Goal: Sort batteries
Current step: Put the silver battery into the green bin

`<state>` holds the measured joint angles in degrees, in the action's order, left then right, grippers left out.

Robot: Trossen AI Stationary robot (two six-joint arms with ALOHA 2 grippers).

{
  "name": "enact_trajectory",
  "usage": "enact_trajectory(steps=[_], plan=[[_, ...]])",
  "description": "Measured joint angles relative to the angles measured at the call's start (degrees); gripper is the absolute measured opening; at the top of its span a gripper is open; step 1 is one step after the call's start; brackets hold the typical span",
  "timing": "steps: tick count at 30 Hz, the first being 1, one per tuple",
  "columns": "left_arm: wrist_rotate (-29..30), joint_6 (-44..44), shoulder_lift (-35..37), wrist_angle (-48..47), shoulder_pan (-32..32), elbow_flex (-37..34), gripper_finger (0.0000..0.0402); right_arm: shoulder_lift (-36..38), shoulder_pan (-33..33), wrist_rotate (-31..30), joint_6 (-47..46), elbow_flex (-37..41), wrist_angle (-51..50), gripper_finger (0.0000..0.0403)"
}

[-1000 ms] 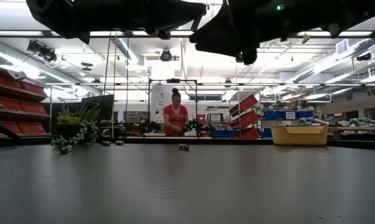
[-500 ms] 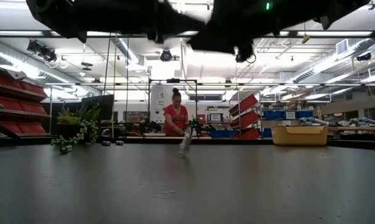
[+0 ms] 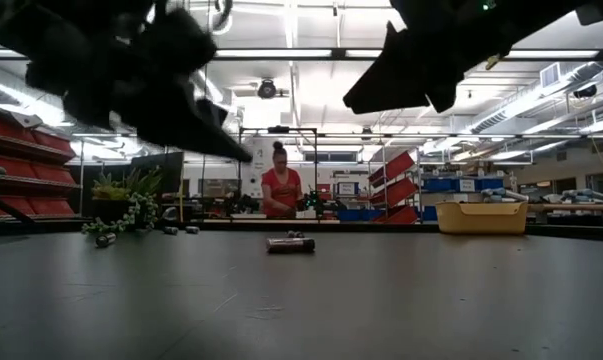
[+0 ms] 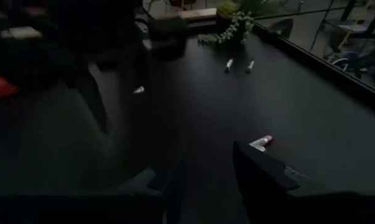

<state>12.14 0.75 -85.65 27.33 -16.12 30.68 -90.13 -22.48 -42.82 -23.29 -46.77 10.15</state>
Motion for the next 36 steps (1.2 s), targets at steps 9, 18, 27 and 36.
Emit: enact_trajectory(steps=[9,18,27,36], plan=[[2.2,5.7,-14.8,5.6,0.8,3.8,0.0258,-2.0,-0.5,-1.1,-0.9,0.0,7.2,0.0142],[6.6,7.4,-26.6,22.0,1.5,4.3,0.026,-2.6,-1.7,-1.3,-0.8,0.0,8.2,0.0142],[5.1,9.0,-30.9,23.9,1.8,5.0,0.0089,-2.6,-1.8,-1.3,1.0,0.0,9.1,0.0142],[3.5,7.0,-30.9,25.6,1.9,4.7,0.0028,-2.6,-1.8,-1.3,0.9,0.0,9.1,0.0141]])
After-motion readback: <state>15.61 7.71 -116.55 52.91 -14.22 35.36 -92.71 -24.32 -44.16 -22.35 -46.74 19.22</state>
